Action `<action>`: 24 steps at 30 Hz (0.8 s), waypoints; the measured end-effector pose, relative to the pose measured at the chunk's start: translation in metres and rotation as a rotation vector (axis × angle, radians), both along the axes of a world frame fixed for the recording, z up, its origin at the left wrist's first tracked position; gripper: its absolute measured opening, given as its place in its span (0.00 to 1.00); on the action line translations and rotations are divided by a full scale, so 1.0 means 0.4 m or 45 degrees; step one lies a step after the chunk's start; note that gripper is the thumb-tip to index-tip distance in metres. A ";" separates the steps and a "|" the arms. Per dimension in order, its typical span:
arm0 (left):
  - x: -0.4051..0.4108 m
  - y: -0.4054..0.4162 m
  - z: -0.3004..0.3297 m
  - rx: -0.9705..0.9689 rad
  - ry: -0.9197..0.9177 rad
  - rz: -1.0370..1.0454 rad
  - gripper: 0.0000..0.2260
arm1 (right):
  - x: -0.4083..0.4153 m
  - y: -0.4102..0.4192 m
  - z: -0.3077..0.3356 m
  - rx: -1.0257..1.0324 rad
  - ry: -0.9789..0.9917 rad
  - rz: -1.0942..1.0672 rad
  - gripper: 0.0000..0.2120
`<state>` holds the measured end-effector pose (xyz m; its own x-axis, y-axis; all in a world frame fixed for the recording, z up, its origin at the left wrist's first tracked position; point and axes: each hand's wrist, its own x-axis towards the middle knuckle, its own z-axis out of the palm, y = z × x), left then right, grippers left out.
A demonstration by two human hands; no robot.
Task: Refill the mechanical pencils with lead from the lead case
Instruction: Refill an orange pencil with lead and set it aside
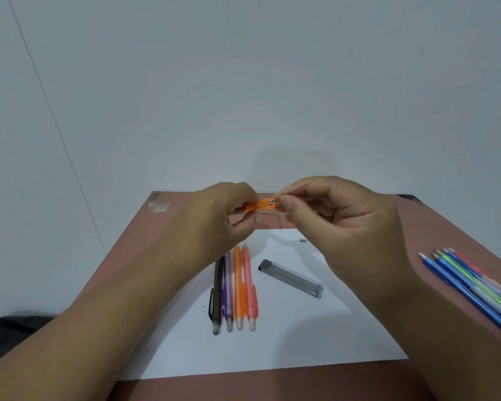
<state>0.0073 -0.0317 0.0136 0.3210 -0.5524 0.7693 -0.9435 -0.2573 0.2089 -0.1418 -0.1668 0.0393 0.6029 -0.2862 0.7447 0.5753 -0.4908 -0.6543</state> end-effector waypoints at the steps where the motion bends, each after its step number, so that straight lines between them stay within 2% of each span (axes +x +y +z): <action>1: -0.001 0.001 0.000 0.001 -0.005 0.011 0.01 | 0.000 0.000 0.001 -0.003 0.003 -0.001 0.08; 9: -0.004 0.000 0.004 0.006 -0.005 -0.039 0.05 | -0.003 0.003 0.005 -0.020 0.007 0.027 0.11; 12: -0.008 0.002 0.004 -0.003 -0.006 0.001 0.01 | -0.004 0.003 0.005 -0.012 0.012 0.010 0.10; 22: -0.003 0.001 -0.001 -0.023 0.019 -0.016 0.01 | 0.006 -0.016 -0.006 0.001 0.010 -0.074 0.07; 24: -0.003 0.000 -0.002 -0.026 0.020 -0.035 0.05 | 0.004 -0.014 -0.004 -0.018 0.022 -0.073 0.08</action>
<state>0.0061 -0.0317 0.0128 0.3182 -0.5456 0.7753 -0.9467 -0.2270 0.2288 -0.1404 -0.1724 0.0376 0.5988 -0.3103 0.7384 0.5346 -0.5316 -0.6570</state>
